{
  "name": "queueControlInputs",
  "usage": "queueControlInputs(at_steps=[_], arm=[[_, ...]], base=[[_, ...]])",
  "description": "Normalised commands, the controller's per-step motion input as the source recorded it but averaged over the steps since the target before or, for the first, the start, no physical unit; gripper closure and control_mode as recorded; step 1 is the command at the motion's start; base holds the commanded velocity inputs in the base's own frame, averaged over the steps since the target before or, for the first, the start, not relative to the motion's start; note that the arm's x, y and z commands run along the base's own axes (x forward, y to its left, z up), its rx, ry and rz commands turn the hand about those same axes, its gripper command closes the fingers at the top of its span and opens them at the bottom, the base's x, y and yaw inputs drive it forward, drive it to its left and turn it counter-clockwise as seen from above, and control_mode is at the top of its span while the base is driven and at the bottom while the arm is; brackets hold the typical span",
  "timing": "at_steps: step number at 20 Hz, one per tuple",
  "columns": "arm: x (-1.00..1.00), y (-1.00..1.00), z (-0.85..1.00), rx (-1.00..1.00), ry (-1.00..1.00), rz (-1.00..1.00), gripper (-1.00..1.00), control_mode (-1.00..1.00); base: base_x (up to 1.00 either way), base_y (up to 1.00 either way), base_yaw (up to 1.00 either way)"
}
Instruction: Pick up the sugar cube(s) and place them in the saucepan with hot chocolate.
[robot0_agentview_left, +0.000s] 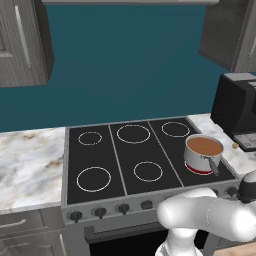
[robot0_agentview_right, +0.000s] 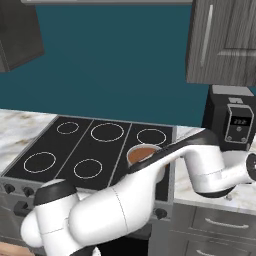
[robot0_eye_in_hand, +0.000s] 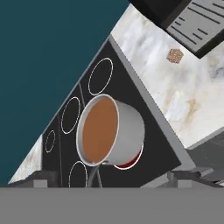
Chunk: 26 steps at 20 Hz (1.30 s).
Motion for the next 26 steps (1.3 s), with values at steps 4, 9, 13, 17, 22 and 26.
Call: queueControlInputs(at_steps=[4, 9, 13, 17, 22, 26], arm=[[-0.02, 0.03, -0.06, -0.41, 0.33, 0.00, -1.00, -1.00], [0.18, 0.04, -0.30, -0.48, 0.46, 0.02, -1.00, -1.00], [0.11, -0.15, -0.65, -0.18, 0.14, 0.16, -1.00, -1.00], [0.00, -0.09, -0.46, -0.04, 0.00, 0.15, -1.00, -1.00], [0.14, 0.00, -0.26, -0.06, 0.00, 0.14, -1.00, -1.00], [0.42, -0.09, -0.09, -0.13, 0.00, 0.25, -1.00, -1.00]], base=[[0.00, 0.00, 0.00], [0.00, 0.00, 0.00], [0.00, 0.00, 0.00], [0.00, 0.00, 0.00], [0.00, 0.00, 0.00], [0.00, 0.00, 0.00]])
